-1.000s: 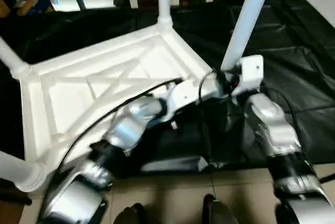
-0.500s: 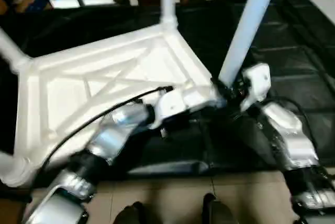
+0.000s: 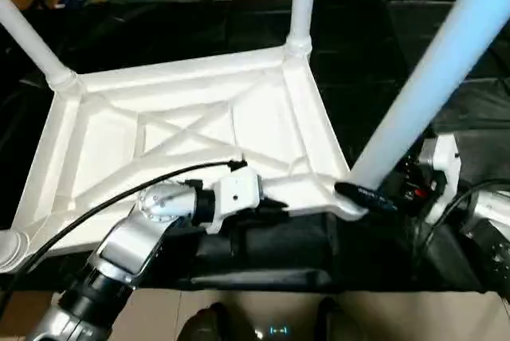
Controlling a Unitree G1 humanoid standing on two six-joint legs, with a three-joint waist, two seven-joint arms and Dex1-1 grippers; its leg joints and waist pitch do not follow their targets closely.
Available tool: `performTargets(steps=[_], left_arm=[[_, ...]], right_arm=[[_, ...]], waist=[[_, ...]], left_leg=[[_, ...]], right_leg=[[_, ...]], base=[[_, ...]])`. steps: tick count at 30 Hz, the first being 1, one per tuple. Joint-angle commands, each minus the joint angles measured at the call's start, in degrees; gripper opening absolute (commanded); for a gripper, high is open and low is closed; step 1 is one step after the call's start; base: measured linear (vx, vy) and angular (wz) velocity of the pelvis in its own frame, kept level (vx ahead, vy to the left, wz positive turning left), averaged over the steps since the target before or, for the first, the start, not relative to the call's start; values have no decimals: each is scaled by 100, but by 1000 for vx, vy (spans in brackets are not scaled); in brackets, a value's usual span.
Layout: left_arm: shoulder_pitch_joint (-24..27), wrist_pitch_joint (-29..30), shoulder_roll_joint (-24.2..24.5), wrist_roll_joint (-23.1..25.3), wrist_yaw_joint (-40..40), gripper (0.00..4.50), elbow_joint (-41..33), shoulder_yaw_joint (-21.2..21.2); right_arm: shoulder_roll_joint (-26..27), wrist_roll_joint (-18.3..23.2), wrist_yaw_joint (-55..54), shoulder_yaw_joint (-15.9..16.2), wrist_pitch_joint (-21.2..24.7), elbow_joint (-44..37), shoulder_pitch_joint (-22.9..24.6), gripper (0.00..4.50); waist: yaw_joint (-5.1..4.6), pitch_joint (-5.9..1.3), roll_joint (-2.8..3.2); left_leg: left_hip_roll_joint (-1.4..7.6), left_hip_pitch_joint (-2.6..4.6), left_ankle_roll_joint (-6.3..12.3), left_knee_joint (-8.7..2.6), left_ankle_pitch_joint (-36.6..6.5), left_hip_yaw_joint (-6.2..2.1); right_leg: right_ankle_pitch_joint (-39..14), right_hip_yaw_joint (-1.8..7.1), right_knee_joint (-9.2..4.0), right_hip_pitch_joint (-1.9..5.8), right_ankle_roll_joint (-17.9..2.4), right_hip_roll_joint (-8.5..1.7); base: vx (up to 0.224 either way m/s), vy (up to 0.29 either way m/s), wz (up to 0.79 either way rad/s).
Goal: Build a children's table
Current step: Rotate leg to tighten
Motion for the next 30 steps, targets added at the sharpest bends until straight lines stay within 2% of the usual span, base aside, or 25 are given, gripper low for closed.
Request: performTargets(steps=[1, 4, 7, 12, 13, 14, 17, 20, 24, 25, 26, 27, 29, 30], left_arm=[[102, -24, 81, -285, -347, 0, -219, -2], [87, 12, 104, -299, -358, 0, -230, -8], [56, 17, 139, -295, -373, 0, -218, -50], [15, 39, 137, -258, -424, 0, -189, -66], [12, 39, 137, -258, -425, 0, -185, -67], [4, 36, 142, -252, -429, 0, -177, -75], [-7, 22, 182, -176, -436, 0, -131, -126], [-2, 35, 211, -54, -363, 0, -114, -166], [-16, 78, 194, 153, -213, 0, -78, -242], [-33, 163, 156, 254, -79, 0, -79, -267], [-104, 310, 45, 521, 289, 0, -36, -302], [-104, 310, 45, 521, 289, 0, -36, -302], [-170, 566, -60, 652, 512, 0, -47, -346], [-265, 835, -252, 779, 840, 0, -34, -350]], right_arm=[[-136, 22, -74, -315, 33, 58, 10, 369], [-127, 31, -27, -302, 97, 8, 9, 369], [-125, -4, 44, -245, 60, 67, -13, 369], [-131, 22, 158, -217, 90, 185, -55, 369], [-129, 24, 163, -217, 99, 187, -55, 345], [-118, 20, 163, -219, 107, 200, -57, 345], [-33, -57, -30, -241, 164, 187, -11, 322], [62, -125, -277, -246, 242, 97, 56, 300], [299, -429, -875, -160, 328, -61, 201, 265], [453, -553, -1244, -145, 426, -109, 248, 261], [786, -769, -2018, -146, 684, -179, 298, 253], [786, -769, -2018, -146, 684, -179, 298, 253], [1095, -863, -2633, -169, 965, -237, 324, 232], [1469, -1097, -3406, -274, 1167, -247, 327, 225]], waist=[[-9, -395, -133], [-27, -381, -147], [-31, -386, -145], [-30, -413, -149], [-27, -415, -148], [-26, -422, -151], [-26, -423, -155], [-32, -414, -162], [-56, -398, -174], [-62, -407, -171], [-77, -386, -144], [-89, -389, -153], [-88, -392, -165], [-91, -389, -159]], left_leg=[[10, 147, 984, -282, -785, 58], [7, 150, 759, -310, -1130, 49], [4, 151, 662, -309, -1240, 42], [-7, 137, 756, -279, -987, 43], [-8, 137, 772, -275, -958, 44], [-11, 133, 815, -266, -881, 44], [-9, 131, 845, -263, -876, 44], [-8, 127, 781, -275, -990, 38], [-9, 119, 623, -297, -1143, 31], [-15, 121, 599, -296, -1161, 27], [-15, 128, 481, -320, -1233, 24], [-22, 130, 435, -318, -1261, 26], [-28, 143, 318, -332, -1381, 22], [-30, 129, 261, -347, -1440, 14]], right_leg=[[-823, -32, -181, 349, -1383, 91], [-1265, -21, -217, 333, -1240, 88], [-1362, -13, -217, 320, -1167, 89], [-970, -14, -179, 334, -1236, 98], [-924, -15, -174, 337, -1250, 99], [-822, -18, -162, 344, -1281, 102], [-837, -19, -161, 347, -1301, 99], [-1104, -17, -177, 342, -1240, 94], [-1410, -14, -209, 321, -1084, 95], [-1439, -18, -205, 326, -1069, 92], [-1624, -14, -230, 295, -971, 100], [-1678, -15, -238, 289, -944, 108], [-1818, -13, -249, 280, -870, 114], [-1841, -14, -249, 280, -847, 118]], base=[[0, 0, 0], [0, 0, 0], [0, 0, 0], [0, 0, 0], [0, 0, 0], [0, 0, 0], [0, 0, 0], [0, 0, 0], [0, 0, 0], [0, 0, 0], [0, 0, 0], [0, 0, 0], [0, 0, 0], [0, 0, 0]])
